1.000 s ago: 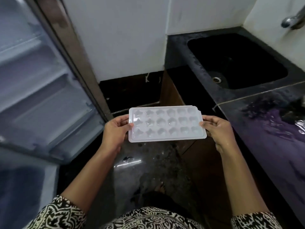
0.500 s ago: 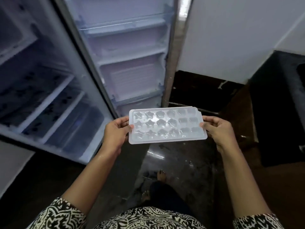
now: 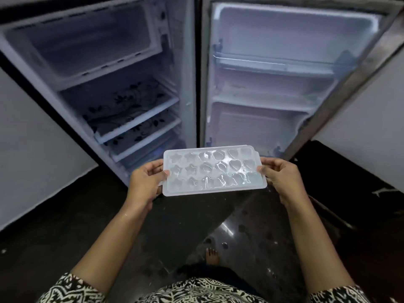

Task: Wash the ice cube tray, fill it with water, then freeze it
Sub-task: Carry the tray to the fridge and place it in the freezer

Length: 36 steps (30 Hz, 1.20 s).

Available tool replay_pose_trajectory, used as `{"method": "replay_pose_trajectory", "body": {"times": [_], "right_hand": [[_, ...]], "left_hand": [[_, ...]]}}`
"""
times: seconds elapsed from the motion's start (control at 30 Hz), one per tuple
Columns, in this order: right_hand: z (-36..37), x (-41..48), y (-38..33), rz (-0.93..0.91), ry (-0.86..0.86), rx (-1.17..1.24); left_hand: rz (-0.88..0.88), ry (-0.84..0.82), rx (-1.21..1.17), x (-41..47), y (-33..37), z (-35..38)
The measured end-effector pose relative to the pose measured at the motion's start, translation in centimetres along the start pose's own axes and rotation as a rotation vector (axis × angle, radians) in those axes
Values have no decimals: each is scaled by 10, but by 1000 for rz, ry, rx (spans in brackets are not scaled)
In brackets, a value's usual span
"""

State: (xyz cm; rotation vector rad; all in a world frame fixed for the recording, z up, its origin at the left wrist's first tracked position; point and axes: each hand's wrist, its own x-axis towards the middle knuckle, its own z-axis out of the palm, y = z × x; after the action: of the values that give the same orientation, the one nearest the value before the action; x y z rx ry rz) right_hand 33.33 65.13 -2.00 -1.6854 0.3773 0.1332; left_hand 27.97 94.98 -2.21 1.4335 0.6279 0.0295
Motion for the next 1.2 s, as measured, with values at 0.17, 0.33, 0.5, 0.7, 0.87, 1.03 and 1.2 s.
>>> {"method": "replay_pose_trajectory", "body": {"times": [0.17, 0.33, 0.5, 0.7, 0.87, 1.03, 1.2], "right_hand": [[32, 58, -27, -44, -153, -77], [71, 98, -53, -67, -243, -123], [122, 128, -81, -123, -349, -144], [191, 161, -109, -175, -415, -140], [242, 192, -134, -192, -444, -127], [283, 223, -156, -210, -494, -137], [309, 252, -178, -254, -524, -161]], "left_hand": [[7, 127, -64, 27, 9, -4], [-4, 245, -129, 54, 19, -15], [6, 336, -150, 82, 39, -39], [43, 394, -145, 126, 66, -74], [51, 439, -143, 166, 91, -98], [85, 469, -151, 200, 114, -110], [119, 497, -136, 224, 132, -112]]}}
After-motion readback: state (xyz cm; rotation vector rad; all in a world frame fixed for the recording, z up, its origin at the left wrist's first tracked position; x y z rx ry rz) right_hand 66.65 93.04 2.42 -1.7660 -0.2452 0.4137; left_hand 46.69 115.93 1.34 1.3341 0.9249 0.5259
